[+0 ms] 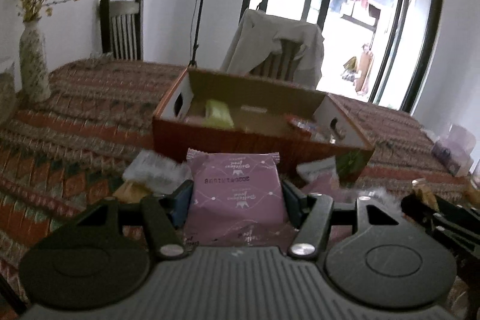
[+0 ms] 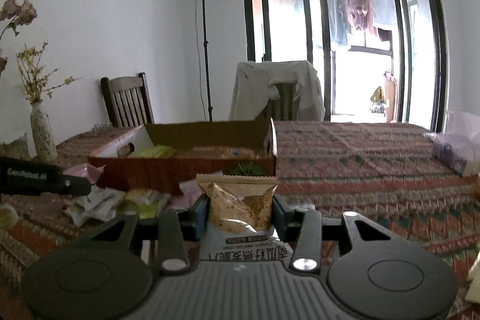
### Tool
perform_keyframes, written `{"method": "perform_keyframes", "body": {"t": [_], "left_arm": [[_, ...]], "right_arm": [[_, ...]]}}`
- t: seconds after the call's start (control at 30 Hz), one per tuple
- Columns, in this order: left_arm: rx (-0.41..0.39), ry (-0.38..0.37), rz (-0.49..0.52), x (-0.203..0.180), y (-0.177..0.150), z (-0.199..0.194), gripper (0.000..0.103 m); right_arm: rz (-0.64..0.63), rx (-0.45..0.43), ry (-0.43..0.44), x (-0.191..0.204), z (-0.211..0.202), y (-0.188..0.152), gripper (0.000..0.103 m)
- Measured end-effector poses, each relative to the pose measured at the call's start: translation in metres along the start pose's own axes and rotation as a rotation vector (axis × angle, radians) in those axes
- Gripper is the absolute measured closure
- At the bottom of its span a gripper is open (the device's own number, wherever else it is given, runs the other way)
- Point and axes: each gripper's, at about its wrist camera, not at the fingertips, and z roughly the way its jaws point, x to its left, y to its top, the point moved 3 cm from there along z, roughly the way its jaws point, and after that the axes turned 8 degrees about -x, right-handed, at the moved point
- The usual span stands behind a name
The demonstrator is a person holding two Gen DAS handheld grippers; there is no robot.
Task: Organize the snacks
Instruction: 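Close the left tool on the pink packet while the right tool holds the clear bag, then carry both packets over the cardboard box and open both tools to drop them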
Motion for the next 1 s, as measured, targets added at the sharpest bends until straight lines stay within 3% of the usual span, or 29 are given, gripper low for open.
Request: {"method": "perform_keyframes", "body": {"t": [0.57,1.0], "left_arm": [[-0.056,-0.036,-0.015,-0.003,0.065,0.062,0.040],[-0.046,-0.005,-0.056,0.012,0.089,0.127,0.040]], "right_arm": [[0.003,-0.049,0.004,0.017,0.084,0.060,0.060],[-0.006,-0.005,-0.007,0.026,0.168,0.073,0.060]]}}
